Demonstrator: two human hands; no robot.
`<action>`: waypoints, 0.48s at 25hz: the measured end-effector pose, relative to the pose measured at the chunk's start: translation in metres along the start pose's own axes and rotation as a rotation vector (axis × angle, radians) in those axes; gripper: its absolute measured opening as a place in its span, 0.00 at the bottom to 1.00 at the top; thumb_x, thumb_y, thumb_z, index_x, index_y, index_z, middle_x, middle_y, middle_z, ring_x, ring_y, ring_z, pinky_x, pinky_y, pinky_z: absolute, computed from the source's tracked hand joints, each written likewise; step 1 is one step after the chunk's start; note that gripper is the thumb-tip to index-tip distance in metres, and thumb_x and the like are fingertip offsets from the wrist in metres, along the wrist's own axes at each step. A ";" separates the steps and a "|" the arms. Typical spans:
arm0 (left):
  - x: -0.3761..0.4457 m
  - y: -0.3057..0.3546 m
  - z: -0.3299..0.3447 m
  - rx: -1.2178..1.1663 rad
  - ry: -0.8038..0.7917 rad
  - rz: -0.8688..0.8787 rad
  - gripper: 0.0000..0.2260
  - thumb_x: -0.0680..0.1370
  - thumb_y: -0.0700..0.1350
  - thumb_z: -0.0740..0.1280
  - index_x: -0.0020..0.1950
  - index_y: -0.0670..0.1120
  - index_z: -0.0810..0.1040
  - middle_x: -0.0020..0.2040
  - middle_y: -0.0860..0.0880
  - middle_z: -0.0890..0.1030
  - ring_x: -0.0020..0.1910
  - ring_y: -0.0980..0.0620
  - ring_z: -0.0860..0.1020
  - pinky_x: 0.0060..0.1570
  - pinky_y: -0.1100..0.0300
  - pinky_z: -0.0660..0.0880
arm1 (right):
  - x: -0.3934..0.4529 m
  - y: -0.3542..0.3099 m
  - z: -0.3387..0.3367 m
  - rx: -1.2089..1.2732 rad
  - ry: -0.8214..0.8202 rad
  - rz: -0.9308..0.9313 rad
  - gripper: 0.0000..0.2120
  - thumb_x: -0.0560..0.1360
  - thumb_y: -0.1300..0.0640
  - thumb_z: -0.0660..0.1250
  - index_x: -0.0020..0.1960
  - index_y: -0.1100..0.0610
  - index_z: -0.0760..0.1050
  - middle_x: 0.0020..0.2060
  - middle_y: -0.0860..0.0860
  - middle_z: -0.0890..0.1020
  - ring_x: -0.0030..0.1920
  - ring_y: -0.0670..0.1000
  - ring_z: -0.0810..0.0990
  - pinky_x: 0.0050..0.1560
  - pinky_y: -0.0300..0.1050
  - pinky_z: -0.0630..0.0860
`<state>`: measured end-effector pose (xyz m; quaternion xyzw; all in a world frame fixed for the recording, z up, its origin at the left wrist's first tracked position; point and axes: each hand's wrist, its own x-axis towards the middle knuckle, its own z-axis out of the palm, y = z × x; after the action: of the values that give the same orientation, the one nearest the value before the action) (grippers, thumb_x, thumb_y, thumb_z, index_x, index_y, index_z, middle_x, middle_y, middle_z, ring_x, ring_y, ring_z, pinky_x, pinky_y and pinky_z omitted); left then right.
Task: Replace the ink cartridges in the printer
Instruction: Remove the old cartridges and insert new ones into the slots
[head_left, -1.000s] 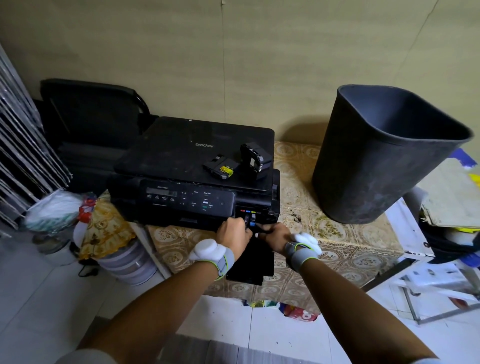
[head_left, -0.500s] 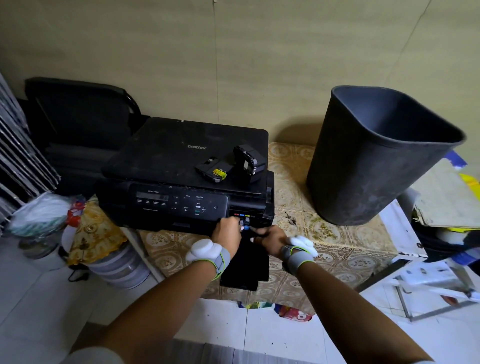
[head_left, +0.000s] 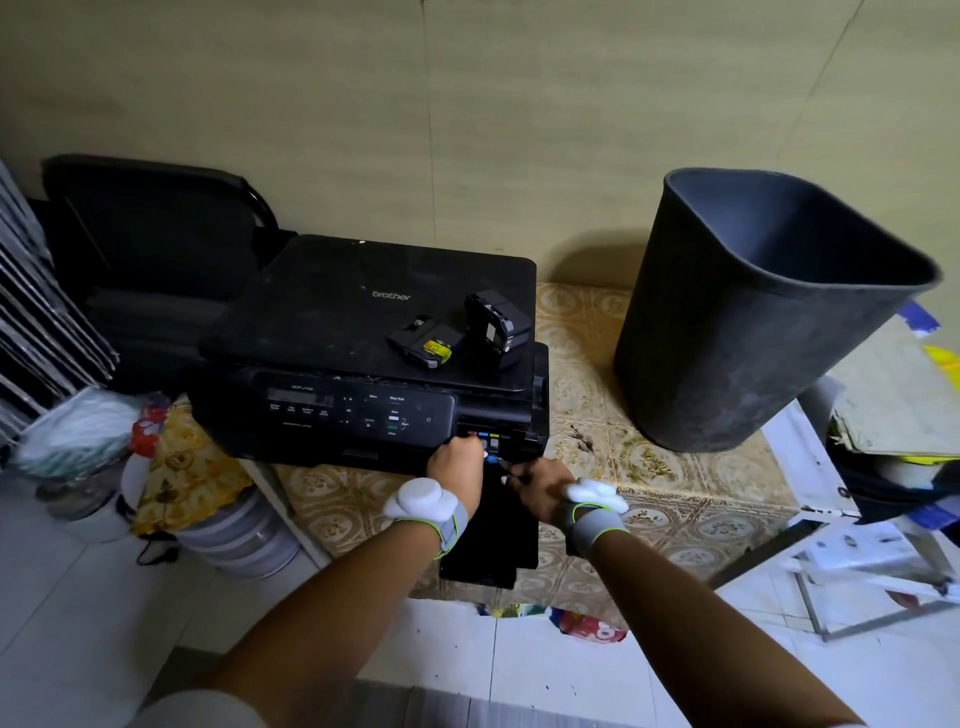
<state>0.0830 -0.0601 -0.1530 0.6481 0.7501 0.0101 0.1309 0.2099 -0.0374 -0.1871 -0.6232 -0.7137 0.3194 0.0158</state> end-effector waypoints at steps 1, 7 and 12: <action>0.000 0.000 0.000 0.012 0.001 0.000 0.13 0.81 0.36 0.56 0.62 0.38 0.75 0.60 0.37 0.80 0.62 0.38 0.77 0.58 0.48 0.74 | 0.001 0.000 0.000 -0.017 -0.008 -0.001 0.13 0.76 0.48 0.60 0.56 0.51 0.78 0.54 0.59 0.81 0.56 0.59 0.79 0.53 0.42 0.74; -0.001 -0.001 0.002 0.069 0.001 0.032 0.15 0.81 0.36 0.54 0.67 0.39 0.71 0.60 0.38 0.80 0.61 0.39 0.78 0.58 0.48 0.74 | 0.001 0.001 -0.001 -0.081 -0.020 -0.001 0.16 0.76 0.46 0.59 0.62 0.45 0.74 0.57 0.58 0.81 0.57 0.59 0.79 0.55 0.43 0.74; -0.002 -0.004 0.001 0.084 -0.013 0.092 0.13 0.82 0.38 0.56 0.63 0.38 0.73 0.59 0.37 0.80 0.60 0.38 0.78 0.57 0.48 0.75 | 0.000 -0.005 0.003 -0.047 0.014 0.061 0.21 0.74 0.40 0.59 0.57 0.53 0.77 0.54 0.62 0.81 0.56 0.62 0.79 0.54 0.48 0.75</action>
<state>0.0798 -0.0628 -0.1546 0.6869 0.7184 -0.0196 0.1080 0.2045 -0.0381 -0.1870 -0.6471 -0.7014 0.2988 -0.0036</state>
